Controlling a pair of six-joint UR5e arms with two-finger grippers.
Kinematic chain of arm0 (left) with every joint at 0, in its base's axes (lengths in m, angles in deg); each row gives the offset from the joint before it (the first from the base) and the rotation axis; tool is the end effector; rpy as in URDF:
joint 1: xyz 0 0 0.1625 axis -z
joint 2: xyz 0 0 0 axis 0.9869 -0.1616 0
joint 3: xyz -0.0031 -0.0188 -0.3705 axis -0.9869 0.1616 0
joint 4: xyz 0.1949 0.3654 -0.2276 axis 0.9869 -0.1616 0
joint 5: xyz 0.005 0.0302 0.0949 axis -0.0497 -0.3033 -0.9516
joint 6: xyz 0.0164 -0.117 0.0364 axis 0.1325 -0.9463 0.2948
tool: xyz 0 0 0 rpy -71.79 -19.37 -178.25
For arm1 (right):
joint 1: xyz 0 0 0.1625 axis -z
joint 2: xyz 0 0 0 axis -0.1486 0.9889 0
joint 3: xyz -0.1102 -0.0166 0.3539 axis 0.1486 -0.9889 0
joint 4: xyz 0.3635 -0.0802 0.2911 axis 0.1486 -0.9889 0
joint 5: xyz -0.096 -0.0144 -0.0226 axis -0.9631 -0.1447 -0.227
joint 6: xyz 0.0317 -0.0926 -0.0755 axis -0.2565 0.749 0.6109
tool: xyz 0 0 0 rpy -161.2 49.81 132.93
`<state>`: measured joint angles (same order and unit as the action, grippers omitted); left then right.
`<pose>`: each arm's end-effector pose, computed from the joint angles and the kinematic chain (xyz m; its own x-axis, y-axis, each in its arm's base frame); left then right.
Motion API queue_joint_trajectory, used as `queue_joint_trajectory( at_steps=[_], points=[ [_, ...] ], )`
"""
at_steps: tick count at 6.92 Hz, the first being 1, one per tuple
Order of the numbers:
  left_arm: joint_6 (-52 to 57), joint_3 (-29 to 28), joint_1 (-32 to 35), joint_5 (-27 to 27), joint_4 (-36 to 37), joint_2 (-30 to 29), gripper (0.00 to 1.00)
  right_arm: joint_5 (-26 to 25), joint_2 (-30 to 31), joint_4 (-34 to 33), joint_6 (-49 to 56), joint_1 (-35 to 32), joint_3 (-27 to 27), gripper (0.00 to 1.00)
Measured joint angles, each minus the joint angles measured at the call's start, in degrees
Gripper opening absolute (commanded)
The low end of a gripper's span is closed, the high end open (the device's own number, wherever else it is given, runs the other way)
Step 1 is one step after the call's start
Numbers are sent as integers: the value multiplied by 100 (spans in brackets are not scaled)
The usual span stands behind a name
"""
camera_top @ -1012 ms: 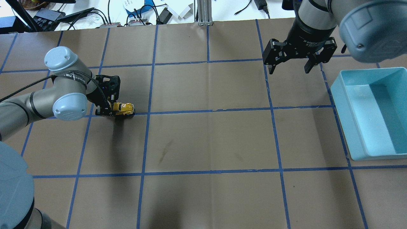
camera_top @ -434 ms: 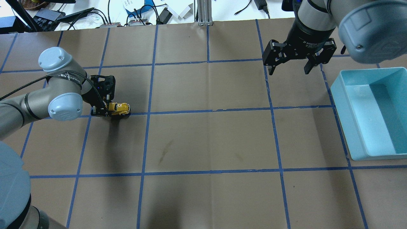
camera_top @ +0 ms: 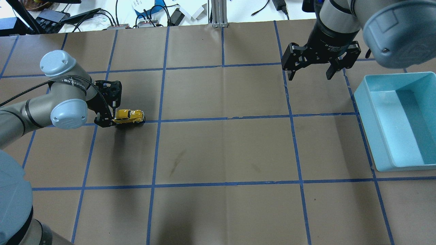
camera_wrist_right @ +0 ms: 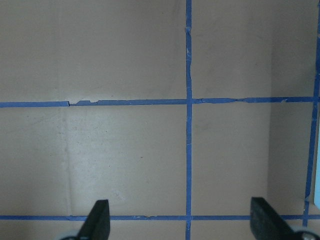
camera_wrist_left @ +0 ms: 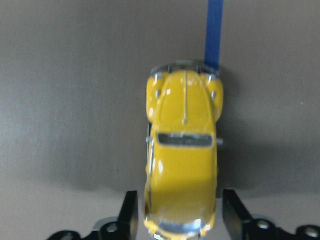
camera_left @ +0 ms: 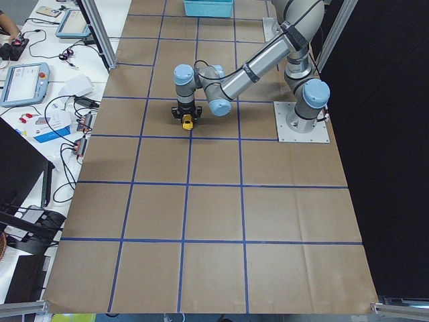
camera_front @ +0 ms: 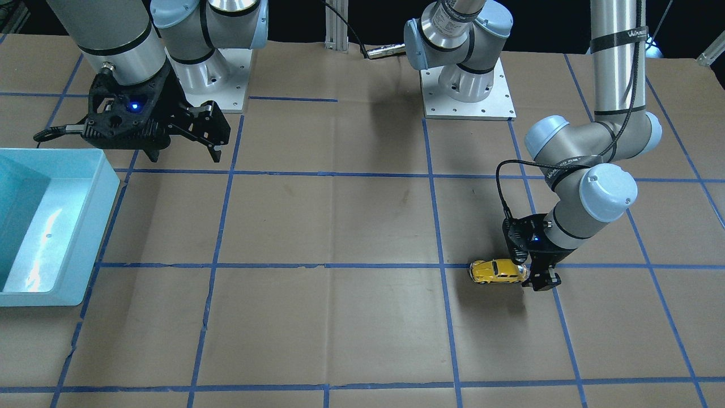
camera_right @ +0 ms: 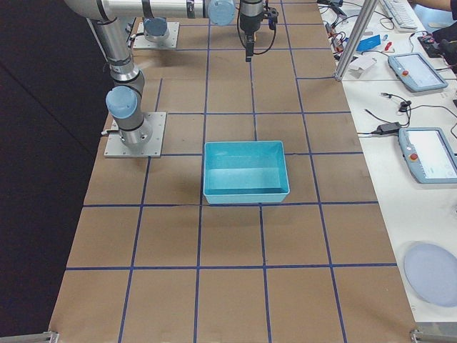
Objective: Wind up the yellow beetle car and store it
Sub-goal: 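Open the left gripper to release the car, letting it roll, then raise the left gripper away while the car rolls toward the bin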
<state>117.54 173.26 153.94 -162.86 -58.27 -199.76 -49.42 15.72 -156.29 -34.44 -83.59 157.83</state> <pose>0.0369 -0.5898 0.0725 -0.0748 0.9971 -0.0165 0.9972 0.0746 -0.0082 0.1581 -0.5609 0.3954 -0.9995 0.0066 -0.0310 0.0072 0.9998 -0.0171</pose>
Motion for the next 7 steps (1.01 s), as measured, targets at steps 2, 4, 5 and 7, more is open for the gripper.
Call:
queue_joint_trajectory(
  at_steps=[2,4,5,7],
  points=[
    [-1,2,7,-12,9,8,100,19,-28,-36,-3,4,-34,100],
    [-203,-63,39,-28,14,119,100,44,-61,-59,-11,10,-58,100],
    [-611,-103,83,-29,2,251,100,46,-61,-63,-13,11,-53,100],
    [-1596,-247,368,-60,-110,636,100,43,-63,-63,-2,11,-57,100]
  ],
)
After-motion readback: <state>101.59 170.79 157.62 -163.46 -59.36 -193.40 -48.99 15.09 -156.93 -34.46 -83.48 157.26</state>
